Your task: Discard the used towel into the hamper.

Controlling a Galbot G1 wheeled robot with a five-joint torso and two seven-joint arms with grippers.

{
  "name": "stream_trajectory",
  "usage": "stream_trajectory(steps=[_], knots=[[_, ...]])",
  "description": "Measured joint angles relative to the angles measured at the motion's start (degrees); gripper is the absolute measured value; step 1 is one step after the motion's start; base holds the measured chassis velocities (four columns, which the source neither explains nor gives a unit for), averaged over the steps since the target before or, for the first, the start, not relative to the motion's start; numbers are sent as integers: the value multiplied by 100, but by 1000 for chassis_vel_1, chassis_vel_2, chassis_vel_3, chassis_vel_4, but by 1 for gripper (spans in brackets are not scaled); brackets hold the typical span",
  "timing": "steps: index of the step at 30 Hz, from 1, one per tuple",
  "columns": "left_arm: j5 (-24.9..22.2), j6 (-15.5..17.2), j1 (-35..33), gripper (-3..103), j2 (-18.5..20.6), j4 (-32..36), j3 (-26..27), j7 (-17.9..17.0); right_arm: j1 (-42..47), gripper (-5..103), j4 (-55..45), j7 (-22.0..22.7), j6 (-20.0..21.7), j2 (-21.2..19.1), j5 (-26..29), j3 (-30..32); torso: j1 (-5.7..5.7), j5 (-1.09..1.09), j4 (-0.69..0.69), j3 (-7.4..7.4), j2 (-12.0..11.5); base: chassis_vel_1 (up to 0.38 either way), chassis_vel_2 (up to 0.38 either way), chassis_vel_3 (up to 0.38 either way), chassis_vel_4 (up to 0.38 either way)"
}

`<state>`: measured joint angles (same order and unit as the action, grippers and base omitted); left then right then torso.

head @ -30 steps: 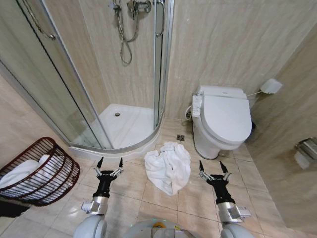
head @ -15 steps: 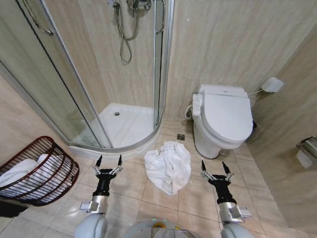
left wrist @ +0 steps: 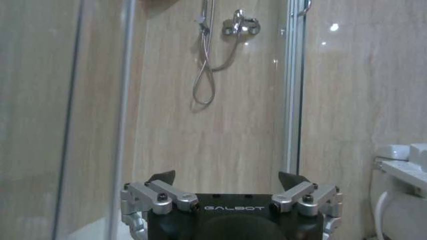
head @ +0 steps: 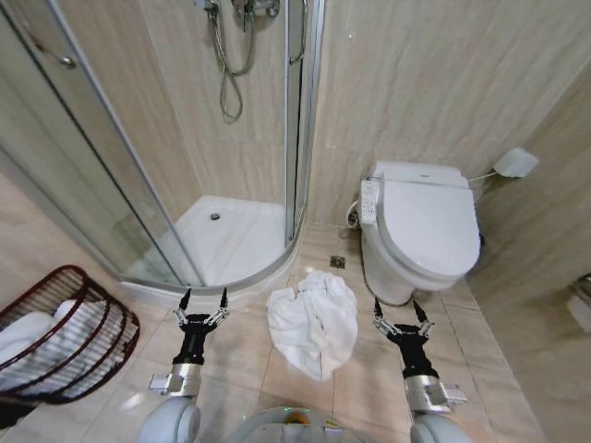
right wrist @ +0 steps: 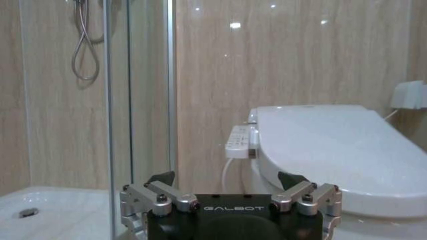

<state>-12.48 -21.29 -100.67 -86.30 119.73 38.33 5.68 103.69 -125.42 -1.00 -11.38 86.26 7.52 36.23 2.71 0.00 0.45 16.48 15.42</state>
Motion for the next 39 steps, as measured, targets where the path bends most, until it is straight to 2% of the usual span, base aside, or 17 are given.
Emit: stream_trajectory(steps=[14, 39], knots=[[26, 87, 8, 100, -8, 7, 3, 49, 3, 100, -17, 14, 115, -39, -93, -95, -70, 0, 1, -126, -194, -49, 55, 48, -48], [170, 87, -32, 100, -104, -35, -5, 72, -36, 100, 171, 11, 55, -172, -14, 6, -225, 0, 1, -557, -789, 0, 0, 0, 0]])
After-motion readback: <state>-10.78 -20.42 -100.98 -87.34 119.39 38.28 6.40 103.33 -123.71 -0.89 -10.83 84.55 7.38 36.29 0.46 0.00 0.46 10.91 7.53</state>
